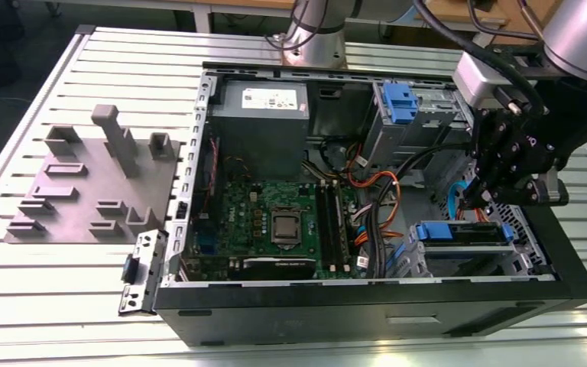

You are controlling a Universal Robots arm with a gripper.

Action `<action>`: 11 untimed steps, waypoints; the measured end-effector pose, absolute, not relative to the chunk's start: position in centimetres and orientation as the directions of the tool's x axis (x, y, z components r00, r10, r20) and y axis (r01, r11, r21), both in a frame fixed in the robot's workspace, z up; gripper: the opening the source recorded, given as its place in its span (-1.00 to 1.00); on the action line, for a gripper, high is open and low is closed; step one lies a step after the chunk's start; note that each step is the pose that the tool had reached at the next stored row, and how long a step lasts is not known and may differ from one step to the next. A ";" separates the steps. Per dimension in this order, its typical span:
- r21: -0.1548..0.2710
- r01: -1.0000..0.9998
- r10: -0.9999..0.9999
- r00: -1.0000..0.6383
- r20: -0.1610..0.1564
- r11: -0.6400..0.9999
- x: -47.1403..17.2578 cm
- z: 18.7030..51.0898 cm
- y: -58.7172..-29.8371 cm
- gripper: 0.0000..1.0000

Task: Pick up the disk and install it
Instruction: 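Insert the second disk wire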

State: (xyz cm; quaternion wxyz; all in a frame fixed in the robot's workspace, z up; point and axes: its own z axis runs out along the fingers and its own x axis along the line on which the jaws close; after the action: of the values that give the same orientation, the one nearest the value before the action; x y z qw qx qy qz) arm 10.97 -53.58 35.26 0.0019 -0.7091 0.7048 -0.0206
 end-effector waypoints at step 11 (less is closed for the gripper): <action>-0.032 -0.999 -1.000 0.006 -0.004 -0.005 10.7 34.5 -55.4 -0.68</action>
State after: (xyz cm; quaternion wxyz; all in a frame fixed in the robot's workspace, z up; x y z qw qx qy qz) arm 10.73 -55.40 34.51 0.0129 -0.7090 0.7050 -0.0097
